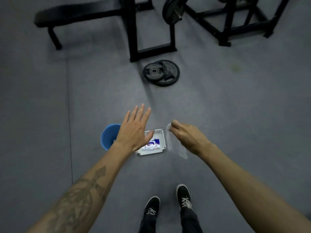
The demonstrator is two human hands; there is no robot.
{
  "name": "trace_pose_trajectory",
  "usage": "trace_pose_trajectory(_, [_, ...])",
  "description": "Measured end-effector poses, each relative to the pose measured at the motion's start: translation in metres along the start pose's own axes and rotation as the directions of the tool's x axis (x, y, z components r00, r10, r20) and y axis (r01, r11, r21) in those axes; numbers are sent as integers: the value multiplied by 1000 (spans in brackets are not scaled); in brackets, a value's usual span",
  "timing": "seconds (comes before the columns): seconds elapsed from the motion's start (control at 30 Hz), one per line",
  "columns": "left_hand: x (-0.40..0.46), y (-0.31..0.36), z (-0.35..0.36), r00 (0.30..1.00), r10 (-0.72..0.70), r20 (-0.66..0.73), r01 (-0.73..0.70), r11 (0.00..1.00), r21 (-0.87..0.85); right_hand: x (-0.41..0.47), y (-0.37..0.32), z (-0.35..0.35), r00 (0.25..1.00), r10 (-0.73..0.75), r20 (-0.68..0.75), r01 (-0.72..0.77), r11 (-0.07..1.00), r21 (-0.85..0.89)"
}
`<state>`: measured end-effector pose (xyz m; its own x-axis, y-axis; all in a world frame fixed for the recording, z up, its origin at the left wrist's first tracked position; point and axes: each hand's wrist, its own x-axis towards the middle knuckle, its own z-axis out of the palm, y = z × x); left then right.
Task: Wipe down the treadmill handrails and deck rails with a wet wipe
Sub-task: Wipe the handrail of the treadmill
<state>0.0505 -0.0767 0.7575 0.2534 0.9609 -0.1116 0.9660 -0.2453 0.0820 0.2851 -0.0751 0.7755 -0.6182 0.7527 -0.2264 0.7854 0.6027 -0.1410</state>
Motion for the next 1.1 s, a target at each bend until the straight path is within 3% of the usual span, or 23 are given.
trace_pose_trajectory(0.3, [3, 51, -33, 943, 333, 6, -333, 943, 5, -76, -23, -24, 920, 358, -156, -355, 933, 47])
trace_pose_trajectory(0.47, [-1, 102, -43, 868, 496, 8, -495, 867, 47, -142, -31, -9, 796, 560, -228, -543, 828, 139])
trace_pose_trajectory(0.63, [-17, 178, -54, 771, 636, -3, -636, 771, 37, -230, -43, 2, 634, 746, -204, -699, 666, 262])
trace_pose_trajectory(0.87, [-77, 307, -57, 536, 844, 10, -844, 536, 18, -369, -79, 25, 376, 903, -206, -814, 428, 392])
trace_pose_trajectory(1.1, [-174, 430, -48, 271, 962, 36, -963, 271, 15, -507, -137, 53, 41, 984, -173, -840, 128, 527])
